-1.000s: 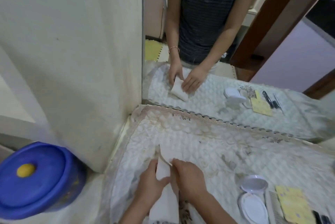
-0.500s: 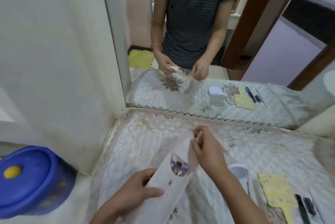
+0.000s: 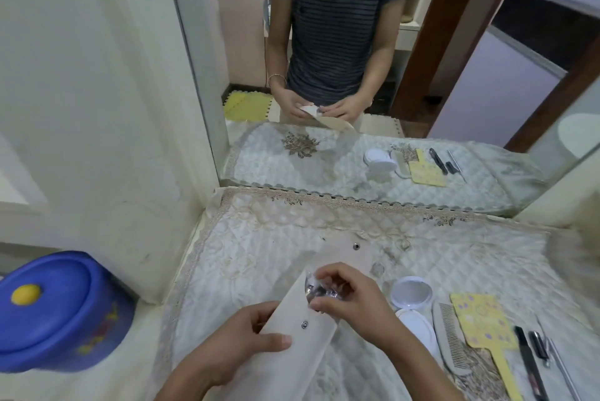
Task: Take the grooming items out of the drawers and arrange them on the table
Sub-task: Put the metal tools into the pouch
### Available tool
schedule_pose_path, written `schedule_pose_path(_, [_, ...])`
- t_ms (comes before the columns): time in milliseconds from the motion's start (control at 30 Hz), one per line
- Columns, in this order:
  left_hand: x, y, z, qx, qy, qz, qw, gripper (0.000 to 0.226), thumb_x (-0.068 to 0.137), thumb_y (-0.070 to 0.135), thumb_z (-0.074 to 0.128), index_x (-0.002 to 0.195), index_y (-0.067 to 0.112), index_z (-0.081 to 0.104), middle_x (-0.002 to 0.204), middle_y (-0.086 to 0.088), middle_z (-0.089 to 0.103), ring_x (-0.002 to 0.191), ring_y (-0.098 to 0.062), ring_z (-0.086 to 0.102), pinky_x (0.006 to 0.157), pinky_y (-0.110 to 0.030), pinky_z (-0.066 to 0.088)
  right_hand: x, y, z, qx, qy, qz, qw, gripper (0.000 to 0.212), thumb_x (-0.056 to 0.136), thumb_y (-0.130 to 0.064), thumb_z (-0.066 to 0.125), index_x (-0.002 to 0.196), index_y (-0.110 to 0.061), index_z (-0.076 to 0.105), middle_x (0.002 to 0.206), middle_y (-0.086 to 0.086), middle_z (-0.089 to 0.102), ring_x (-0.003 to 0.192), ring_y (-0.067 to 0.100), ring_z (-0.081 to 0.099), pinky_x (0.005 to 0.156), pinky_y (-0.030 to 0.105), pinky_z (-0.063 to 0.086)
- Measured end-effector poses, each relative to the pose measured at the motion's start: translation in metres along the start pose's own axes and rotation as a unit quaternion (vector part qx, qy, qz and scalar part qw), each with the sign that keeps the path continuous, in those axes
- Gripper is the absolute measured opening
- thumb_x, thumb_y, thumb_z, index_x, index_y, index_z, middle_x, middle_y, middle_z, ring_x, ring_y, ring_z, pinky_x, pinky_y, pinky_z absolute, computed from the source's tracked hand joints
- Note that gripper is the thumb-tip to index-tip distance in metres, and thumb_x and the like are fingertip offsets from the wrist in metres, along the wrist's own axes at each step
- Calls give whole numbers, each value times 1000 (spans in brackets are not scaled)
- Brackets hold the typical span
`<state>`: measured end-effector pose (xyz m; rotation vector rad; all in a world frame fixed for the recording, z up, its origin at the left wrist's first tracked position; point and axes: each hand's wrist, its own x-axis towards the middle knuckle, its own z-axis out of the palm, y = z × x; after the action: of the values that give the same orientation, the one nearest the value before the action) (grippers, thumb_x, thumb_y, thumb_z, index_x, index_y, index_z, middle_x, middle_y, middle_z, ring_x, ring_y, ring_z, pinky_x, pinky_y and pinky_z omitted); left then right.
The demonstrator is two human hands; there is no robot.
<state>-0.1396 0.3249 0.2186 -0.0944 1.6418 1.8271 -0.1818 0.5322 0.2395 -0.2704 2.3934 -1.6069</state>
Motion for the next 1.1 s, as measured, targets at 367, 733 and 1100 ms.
schedule_pose_path(367, [-3, 1, -4, -4, -8, -19, 1000, 39, 66, 6, 70, 105, 16, 71, 96, -3, 74, 87, -14, 69, 72, -22, 52, 2, 3, 11, -164, -13, -54, 985, 25, 72, -46, 66, 68, -34, 45, 76, -11, 44, 75, 6, 44, 67, 12, 35])
schedule_pose_path(733, [-4, 4, -9, 18, -31, -30, 999, 40, 69, 10, 71, 108, 18, 69, 95, 4, 74, 89, -10, 67, 74, -20, 50, 1, 6, 20, -117, -33, -25, 992, 30, 85, -33, 59, 59, -31, 44, 53, -13, 54, 52, 5, 47, 56, 22, 39])
schedule_pose_path(1100, [-3, -9, -18, 23, -22, -45, 998, 45, 65, 18, 76, 109, 18, 68, 107, -5, 72, 98, -17, 67, 81, -26, 51, 12, 1, -2, 72, 47, 59, 995, 22, 88, -16, 59, 66, -14, 55, 48, -2, 52, 43, 13, 47, 44, 24, 39])
